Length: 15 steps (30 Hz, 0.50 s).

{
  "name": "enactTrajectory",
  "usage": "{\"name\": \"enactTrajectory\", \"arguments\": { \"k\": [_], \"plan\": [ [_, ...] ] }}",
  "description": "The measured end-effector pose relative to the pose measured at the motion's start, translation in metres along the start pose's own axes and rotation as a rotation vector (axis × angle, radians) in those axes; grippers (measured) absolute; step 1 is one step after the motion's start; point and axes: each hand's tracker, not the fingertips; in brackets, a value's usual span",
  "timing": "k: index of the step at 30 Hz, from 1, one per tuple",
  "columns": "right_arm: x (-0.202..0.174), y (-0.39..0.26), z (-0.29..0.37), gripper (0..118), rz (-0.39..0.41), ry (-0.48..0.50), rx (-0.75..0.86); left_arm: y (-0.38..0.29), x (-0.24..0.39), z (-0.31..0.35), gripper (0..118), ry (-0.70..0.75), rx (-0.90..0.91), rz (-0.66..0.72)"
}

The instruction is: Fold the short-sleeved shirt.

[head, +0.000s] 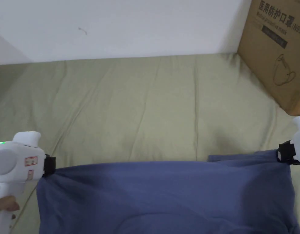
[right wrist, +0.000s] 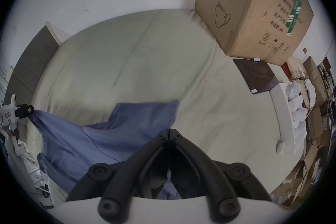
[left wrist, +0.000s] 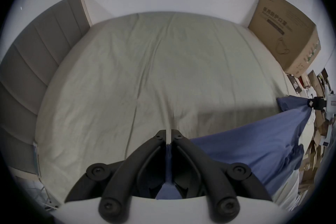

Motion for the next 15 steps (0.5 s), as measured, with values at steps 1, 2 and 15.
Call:
{"name": "enactTrajectory", "arguments": {
  "k": [1,2,15],
  "plan": [
    [0.0,-0.011,0.013,0,0.01,0.012,0.011,-0.009,-0.002,0.016,3,-0.005,0.017,-0.004],
    [-0.001,-0.023,0.026,0,0.012,0.008,0.011,-0.018,-0.005,0.031,3,-0.011,0.023,-0.004],
    [0.011,-0.221,0.038,0,-0.033,0.013,-0.123,-0.203,-0.015,0.08,3,-0.009,-0.136,0.029]
  ]
}}
